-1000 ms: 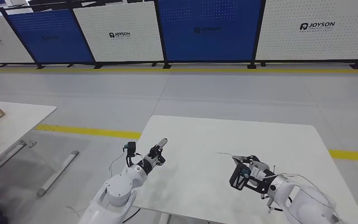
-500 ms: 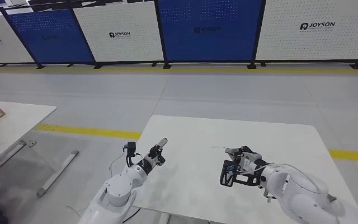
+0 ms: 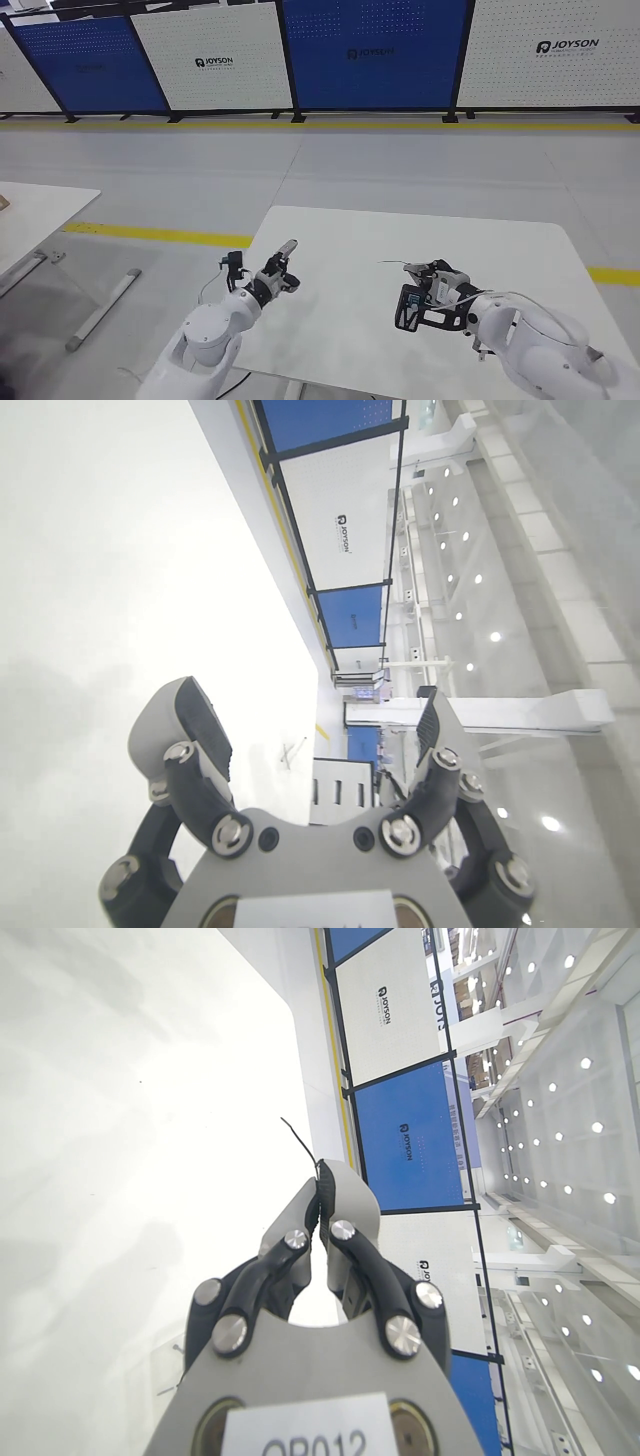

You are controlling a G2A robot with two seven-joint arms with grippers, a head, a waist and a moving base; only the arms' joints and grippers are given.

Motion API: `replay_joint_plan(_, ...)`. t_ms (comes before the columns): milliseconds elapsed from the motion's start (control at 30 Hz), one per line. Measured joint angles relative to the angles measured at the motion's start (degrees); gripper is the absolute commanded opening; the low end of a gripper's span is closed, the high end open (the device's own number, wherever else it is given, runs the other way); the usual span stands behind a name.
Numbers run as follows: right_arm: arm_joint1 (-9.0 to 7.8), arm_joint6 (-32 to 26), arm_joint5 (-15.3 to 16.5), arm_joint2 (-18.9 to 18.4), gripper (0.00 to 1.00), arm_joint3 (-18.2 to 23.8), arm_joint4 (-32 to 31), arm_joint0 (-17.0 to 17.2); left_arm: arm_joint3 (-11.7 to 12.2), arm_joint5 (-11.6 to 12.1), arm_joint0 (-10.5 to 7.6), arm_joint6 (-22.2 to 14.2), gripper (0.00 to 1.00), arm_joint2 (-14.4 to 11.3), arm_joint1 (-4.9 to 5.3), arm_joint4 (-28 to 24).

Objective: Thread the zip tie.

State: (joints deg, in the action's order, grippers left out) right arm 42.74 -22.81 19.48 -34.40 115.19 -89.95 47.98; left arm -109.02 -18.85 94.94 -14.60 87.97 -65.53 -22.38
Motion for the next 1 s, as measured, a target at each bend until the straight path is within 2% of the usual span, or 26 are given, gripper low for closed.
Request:
replay_joint_plan(67,0.00,0.0,0.0,0.0,0.00,0.0,0.0,0.0,-0.2,-0.8,0.14,-0.7,1.00,0.0,0.04,-2.4)
replay_joint_plan(167,0.00,0.0,0.0,0.0,0.00,0.0,0.0,0.0,0.6,-0.6,0.29,-2.7,1.00,-1.2,0.48,-3.5)
replay_joint_plan(233,0.00,0.0,0.0,0.0,0.00,0.0,0.0,0.0,2.4,-0.6,0.00,-4.6,1.00,-2.6,0.96,-4.4)
replay_joint_plan(300,0.00,0.0,0.0,0.0,0.00,0.0,0.0,0.0,4.9,-0.6,-1.34,-6.6,1.00,-4.6,1.67,-6.6)
replay_joint_plan(367,0.00,0.0,0.0,0.0,0.00,0.0,0.0,0.0,6.3,-0.6,-2.31,-7.6,1.00,-5.7,2.09,-8.2)
replay_joint_plan(800,0.02,0.1,0.0,0.0,0.00,0.0,0.0,0.1,6.4,-0.6,-2.31,-7.6,1.00,-5.7,2.08,-8.3)
replay_joint_plan(900,0.18,1.2,0.0,-0.1,0.00,-0.1,0.0,-0.1,6.9,-0.6,-2.72,-8.3,1.00,-6.1,1.84,-12.0)
replay_joint_plan(1000,0.28,1.8,0.0,1.5,0.00,0.0,0.0,-1.9,7.8,-0.6,-3.28,-9.7,1.00,-6.3,1.78,-16.8)
